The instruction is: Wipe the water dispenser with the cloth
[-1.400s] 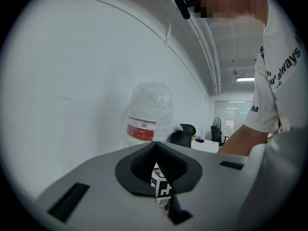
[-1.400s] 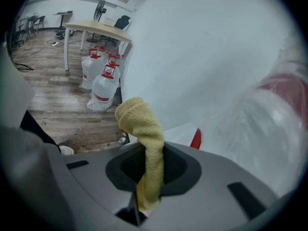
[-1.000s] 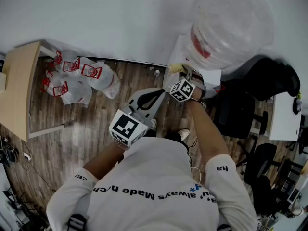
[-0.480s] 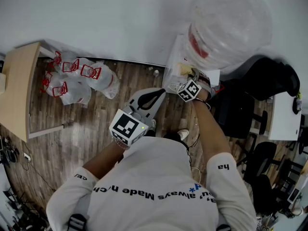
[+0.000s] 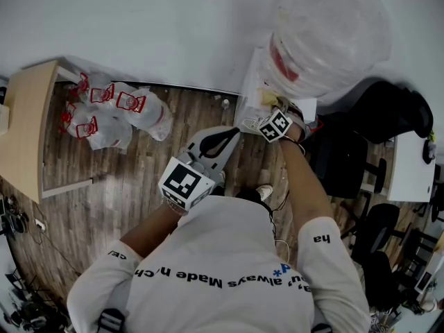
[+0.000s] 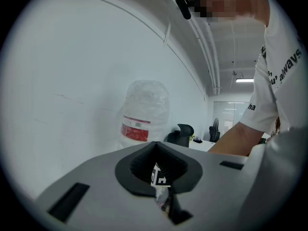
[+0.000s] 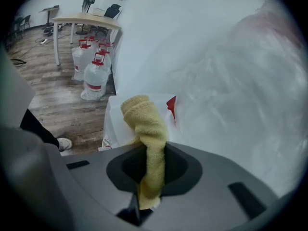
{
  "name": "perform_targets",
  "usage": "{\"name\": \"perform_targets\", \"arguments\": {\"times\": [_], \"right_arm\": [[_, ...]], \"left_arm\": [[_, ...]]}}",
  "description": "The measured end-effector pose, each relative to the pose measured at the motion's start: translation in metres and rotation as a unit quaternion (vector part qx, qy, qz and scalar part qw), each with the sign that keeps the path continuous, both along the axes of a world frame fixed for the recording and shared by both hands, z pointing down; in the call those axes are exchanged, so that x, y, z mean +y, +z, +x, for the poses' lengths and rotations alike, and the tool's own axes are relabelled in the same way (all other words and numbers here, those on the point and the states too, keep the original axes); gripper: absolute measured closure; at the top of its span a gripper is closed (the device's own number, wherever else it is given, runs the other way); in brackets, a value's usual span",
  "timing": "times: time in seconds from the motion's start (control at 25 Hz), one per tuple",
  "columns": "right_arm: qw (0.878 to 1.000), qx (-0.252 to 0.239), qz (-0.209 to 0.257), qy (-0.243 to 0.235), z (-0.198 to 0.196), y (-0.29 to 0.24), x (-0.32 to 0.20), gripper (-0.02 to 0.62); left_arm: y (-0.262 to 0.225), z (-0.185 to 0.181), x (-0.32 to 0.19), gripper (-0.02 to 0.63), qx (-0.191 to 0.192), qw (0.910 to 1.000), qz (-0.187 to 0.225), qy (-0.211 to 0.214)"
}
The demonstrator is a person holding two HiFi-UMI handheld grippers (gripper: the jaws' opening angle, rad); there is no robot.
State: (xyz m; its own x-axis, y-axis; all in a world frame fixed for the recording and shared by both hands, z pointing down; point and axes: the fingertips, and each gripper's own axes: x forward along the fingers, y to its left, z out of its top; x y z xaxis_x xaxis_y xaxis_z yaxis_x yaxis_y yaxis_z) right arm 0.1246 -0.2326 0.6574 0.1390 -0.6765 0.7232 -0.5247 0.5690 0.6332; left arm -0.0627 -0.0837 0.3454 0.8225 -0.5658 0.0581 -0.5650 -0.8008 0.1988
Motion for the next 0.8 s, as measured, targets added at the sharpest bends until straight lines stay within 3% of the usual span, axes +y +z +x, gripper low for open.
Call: {"name": "perform_targets", "arguments": {"times": [0.6,0.8], "right_arm": [[1.000,0.013,0.006,-0.013,-0.005,0.000,0.019,0.554],[1.000,-0.004,-0.015,-0.009,-0.010,0.009,0.027,0.555]], "left_arm": [[-0.001,-0.002,0.015,0.589,0.001,1.0000,0.002,0.002],[0.000,-0.003,0.016,0.589,0.002,1.0000,0.000,0.008]]}}
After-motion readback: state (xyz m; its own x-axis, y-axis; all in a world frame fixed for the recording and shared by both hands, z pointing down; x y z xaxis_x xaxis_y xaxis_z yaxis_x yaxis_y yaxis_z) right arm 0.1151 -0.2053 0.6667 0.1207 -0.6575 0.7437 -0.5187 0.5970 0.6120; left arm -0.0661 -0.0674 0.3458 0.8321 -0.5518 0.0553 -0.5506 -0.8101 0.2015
